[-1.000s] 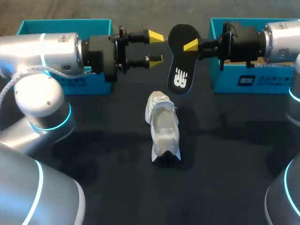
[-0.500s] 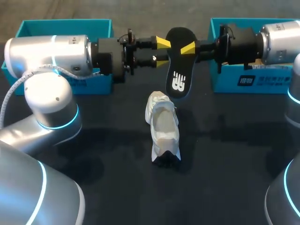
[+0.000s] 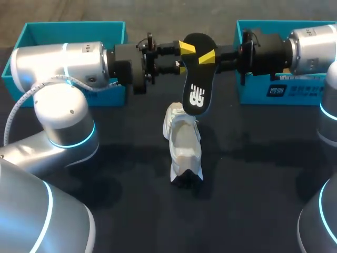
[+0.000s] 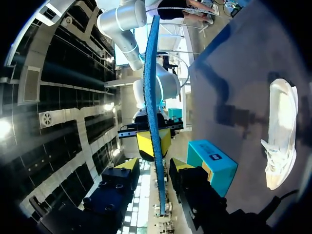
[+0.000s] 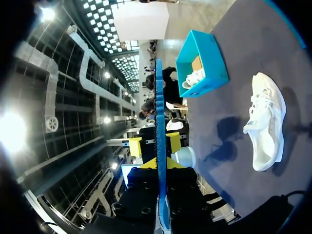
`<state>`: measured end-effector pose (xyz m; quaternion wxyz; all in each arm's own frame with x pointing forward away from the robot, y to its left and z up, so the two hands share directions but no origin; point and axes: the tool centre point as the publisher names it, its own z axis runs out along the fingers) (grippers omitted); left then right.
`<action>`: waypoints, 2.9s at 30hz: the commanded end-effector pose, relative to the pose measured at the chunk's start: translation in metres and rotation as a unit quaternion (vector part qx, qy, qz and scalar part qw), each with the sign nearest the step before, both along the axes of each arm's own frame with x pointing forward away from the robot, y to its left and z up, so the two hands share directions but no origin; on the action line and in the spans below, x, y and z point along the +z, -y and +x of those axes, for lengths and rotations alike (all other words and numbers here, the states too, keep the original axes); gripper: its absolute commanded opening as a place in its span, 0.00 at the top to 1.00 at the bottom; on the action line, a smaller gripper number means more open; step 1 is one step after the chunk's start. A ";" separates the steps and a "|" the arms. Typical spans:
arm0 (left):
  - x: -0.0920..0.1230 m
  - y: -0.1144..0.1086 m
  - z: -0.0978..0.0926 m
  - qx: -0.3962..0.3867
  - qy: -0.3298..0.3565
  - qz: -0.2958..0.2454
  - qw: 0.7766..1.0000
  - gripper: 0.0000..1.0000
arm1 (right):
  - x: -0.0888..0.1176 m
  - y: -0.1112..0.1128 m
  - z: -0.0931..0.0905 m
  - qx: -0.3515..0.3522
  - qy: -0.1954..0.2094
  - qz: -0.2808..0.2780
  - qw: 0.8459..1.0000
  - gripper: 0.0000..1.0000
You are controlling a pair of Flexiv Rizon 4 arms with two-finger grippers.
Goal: Take the shoe out of the shoebox, open the shoe tongue, remove and reinsert the insole, then place the shoe into the shoebox
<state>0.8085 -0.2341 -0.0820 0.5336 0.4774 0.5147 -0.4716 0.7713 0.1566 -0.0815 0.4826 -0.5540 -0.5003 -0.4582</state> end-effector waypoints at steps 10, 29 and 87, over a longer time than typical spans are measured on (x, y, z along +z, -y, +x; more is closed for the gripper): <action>-0.006 0.011 0.004 0.014 -0.008 -0.007 1.000 0.68 | 0.001 -0.007 -0.002 -0.001 0.002 0.002 1.000 1.00; -0.012 0.011 0.006 0.026 -0.024 -0.010 0.999 1.00 | 0.000 -0.006 0.002 0.003 0.003 0.005 1.000 1.00; -0.017 -0.001 0.000 0.003 -0.045 0.002 0.999 1.00 | -0.021 0.096 -0.017 -0.090 0.028 -0.102 0.990 0.00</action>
